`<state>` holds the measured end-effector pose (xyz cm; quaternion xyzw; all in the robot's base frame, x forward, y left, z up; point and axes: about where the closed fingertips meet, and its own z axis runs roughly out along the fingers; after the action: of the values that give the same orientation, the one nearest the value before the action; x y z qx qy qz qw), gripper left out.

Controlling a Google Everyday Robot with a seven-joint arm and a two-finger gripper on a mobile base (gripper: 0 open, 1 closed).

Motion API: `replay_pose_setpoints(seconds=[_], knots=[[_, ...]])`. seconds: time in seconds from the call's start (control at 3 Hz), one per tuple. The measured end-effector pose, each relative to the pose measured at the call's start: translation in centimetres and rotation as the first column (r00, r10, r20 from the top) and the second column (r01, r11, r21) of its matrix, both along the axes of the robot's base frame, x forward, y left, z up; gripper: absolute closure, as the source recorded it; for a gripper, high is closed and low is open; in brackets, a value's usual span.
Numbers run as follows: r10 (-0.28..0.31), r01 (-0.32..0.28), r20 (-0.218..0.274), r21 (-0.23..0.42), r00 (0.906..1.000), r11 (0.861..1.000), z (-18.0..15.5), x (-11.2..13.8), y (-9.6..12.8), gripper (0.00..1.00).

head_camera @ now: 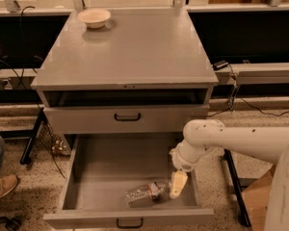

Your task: Pick water bottle from middle drawer and place on counter

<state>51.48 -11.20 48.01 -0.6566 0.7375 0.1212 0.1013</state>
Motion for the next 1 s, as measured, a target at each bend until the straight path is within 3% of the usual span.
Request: replay_pose_setpoints(seconds=[0.33,1.0], knots=[[0.017,-0.016,-0.007,0.004,0.9998,1.0,-0.6,0.0,0.3,0.0],[0.163,-0.161,-0.045,0.055,0.9856,0.985,-4.3,1.9,4.0,0.0]])
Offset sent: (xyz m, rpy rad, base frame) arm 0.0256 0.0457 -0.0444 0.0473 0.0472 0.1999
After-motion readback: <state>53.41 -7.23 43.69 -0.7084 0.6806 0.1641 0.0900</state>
